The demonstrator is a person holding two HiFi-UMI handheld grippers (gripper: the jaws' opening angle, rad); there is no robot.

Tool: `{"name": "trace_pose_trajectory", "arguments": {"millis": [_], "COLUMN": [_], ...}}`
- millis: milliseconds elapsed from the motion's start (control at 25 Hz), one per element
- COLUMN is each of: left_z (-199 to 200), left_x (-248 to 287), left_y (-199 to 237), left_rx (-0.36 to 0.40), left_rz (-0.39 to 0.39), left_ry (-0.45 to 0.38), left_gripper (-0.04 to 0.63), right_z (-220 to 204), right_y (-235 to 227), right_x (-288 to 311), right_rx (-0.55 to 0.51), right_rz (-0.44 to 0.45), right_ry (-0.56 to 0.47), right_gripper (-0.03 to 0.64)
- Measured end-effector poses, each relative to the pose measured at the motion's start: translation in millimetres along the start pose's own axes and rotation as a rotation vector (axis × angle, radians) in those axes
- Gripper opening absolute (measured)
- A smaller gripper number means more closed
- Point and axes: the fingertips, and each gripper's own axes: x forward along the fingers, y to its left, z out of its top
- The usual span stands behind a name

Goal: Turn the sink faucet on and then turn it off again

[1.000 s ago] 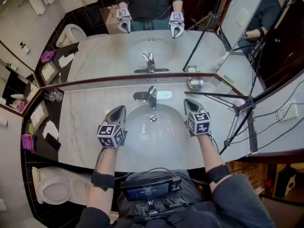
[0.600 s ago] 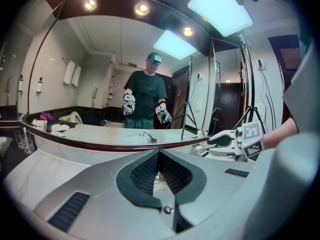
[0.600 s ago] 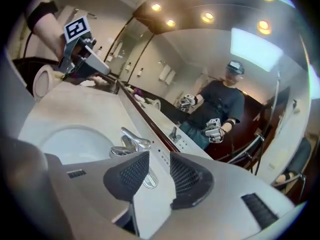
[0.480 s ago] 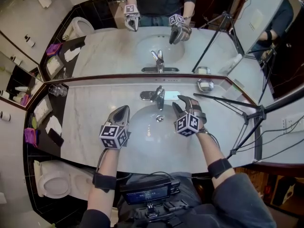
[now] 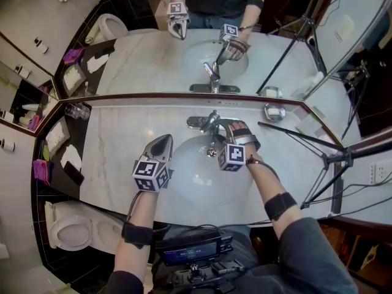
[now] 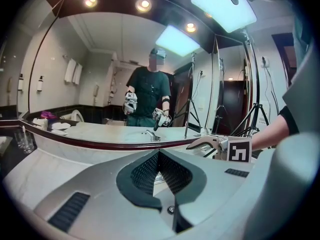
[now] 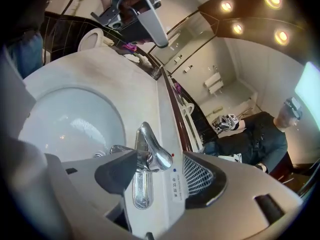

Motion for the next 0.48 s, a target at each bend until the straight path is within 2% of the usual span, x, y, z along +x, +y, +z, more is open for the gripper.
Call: {"name": "trace_pose_trajectory", "arguments": {"millis": [240,480], "left_z": [-1,-7], "left_x": [0,-6], "left_y": [6,17], "left_rx": [-0.002,-0.002], "left_rz": [0.01,0.036], "left_ry": [0.006,0.016], "left_gripper": [-0.006,-0.006], "right_z": [9,8], "right_y": [13,22], "right_x": [29,50], "right_rx": [-0.085,-0.098], "right_rz": [0.027,0.044], "right_ry": [0.012,0.025], "right_gripper": [0.313,0.313]}}
